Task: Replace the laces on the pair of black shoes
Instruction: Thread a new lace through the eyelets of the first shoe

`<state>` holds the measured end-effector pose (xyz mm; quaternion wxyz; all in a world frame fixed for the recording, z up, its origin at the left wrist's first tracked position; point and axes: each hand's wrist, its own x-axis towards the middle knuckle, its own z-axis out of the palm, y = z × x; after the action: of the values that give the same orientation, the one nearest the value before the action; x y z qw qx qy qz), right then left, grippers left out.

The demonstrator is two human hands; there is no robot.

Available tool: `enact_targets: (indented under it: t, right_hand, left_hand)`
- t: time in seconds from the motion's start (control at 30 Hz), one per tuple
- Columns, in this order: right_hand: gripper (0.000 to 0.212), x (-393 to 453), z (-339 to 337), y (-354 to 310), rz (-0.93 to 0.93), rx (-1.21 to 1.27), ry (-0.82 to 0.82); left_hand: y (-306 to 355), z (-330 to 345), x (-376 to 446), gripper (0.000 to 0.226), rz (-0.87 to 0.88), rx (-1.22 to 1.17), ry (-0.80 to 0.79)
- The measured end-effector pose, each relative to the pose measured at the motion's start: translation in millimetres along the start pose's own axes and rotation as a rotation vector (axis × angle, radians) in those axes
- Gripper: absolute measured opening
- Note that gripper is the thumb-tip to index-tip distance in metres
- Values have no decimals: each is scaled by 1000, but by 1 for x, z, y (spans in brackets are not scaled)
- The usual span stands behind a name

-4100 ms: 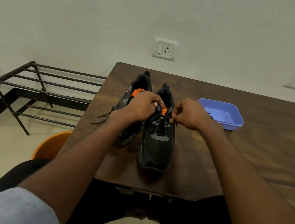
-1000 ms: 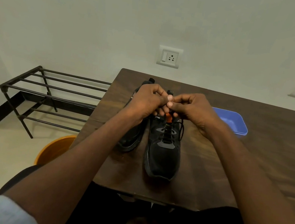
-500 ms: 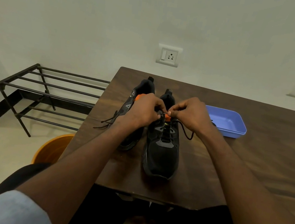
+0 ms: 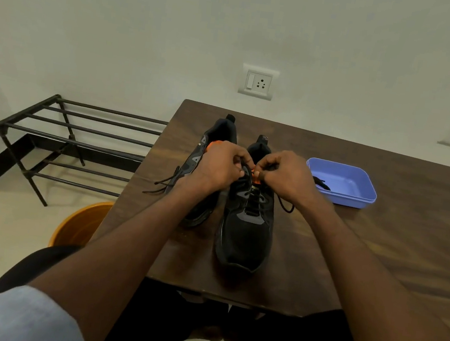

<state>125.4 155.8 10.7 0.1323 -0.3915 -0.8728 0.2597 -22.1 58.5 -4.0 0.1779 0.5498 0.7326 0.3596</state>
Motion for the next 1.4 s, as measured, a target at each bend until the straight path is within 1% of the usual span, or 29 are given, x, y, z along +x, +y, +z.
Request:
enact_targets:
  t: [0.13, 0.27, 0.33, 0.4, 0.57, 0.63, 0.73, 1.0, 1.17, 1.27, 1.4]
  right_hand:
    - [21, 0, 0, 0, -11, -16, 1]
    - [26, 1, -3, -1, -27, -101, -1]
    - [24, 0, -4, -2, -31, -126, -3]
    - [21, -1, -2, -3, -31, -129, 8]
    - [23, -2, 5, -8, -13, -141, 23]
    - [21, -4, 3, -9, -25, -157, 28]
    - [16, -6, -6, -10, -43, -239, 94]
    - [14, -3, -1, -16, 35, -310, 110]
    - [17, -3, 1, -16, -26, -298, 27]
    - [15, -4, 7, -15, 12, -213, 37]
    - [17, -1, 8, -13, 78, -101, 18]
  left_hand:
    - [-2, 1, 1, 22, 0, -22, 31]
    - [-1, 1, 2, 17, -15, 1, 20]
    - [-1, 1, 1, 16, -11, 4, 21]
    - [-1, 4, 0, 16, -7, -1, 41]
    - [-3, 10, 0, 21, 10, 14, 80]
    - [-4, 9, 0, 20, 20, 11, 78]
    - [-6, 9, 0, 19, 25, 6, 57]
    - [-7, 11, 1, 18, 26, -31, 31]
    - [-5, 13, 1, 19, 11, -45, 59]
    - [-3, 13, 0, 15, 9, -33, 63]
    - [-3, 14, -1, 6, -69, -34, 100]
